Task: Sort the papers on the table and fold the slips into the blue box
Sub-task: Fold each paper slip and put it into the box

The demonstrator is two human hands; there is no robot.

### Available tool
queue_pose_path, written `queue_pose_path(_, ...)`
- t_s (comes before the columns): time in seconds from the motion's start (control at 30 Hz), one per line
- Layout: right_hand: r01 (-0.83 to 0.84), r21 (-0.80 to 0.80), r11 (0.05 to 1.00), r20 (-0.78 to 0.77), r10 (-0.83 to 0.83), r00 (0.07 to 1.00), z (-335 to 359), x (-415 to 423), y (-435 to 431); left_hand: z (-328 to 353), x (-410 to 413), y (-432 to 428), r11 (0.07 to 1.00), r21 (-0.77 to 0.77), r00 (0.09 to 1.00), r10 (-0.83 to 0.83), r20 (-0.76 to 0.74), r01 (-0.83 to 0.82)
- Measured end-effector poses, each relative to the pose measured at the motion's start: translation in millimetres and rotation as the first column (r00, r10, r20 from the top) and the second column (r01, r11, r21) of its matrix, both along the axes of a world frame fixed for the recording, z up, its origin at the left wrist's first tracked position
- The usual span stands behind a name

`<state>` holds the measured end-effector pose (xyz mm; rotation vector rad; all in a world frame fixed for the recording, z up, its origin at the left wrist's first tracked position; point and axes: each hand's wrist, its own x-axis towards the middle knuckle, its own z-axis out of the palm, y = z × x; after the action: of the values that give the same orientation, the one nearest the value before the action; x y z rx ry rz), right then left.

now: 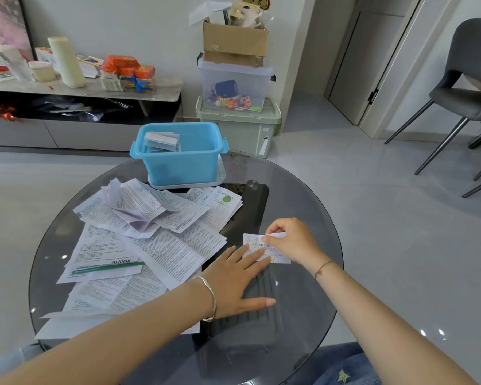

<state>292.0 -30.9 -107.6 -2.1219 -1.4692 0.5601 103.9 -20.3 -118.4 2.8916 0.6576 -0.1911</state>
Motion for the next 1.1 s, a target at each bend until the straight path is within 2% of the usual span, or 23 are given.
queue_pose_path(0.33,-0.004,-0.017,1.0,0.041,0.005,0.999,2,-3,-1,3,-1,-2,1.0,-0.003,1.0,0.023,-0.005,-0.023)
queue_pose_path(0.57,0.013,0.003,1.0,-0.006,-0.013,1.0,3,-3,0,4,-4,4,0.999,0.049,0.998,0.006,0.056,-0.008)
queue_pose_path(0.7,0.031,0.102,0.994,-0.034,-0.028,0.999,-4,-5,-6,9,-3,4,0.994,0.1,0.999,-0.037,0.0,0.037)
queue_pose_path(0.8,-0.105,0.239,0.965,0.14,0.072,0.987,-5,1,-23,13,-3,3,0.992,0.12,0.999,-0.045,-0.002,0.045)
queue_pose_path(0.93,-0.294,0.307,0.905,0.402,0.157,0.902,-5,4,-56,10,-3,-1,0.988,0.15,0.999,-0.041,-0.014,0.042)
queue_pose_path(1.1,-0.43,0.205,0.88,0.557,0.257,0.79,-19,-3,-77,11,0,-3,0.987,0.158,0.999,-0.029,-0.024,0.032)
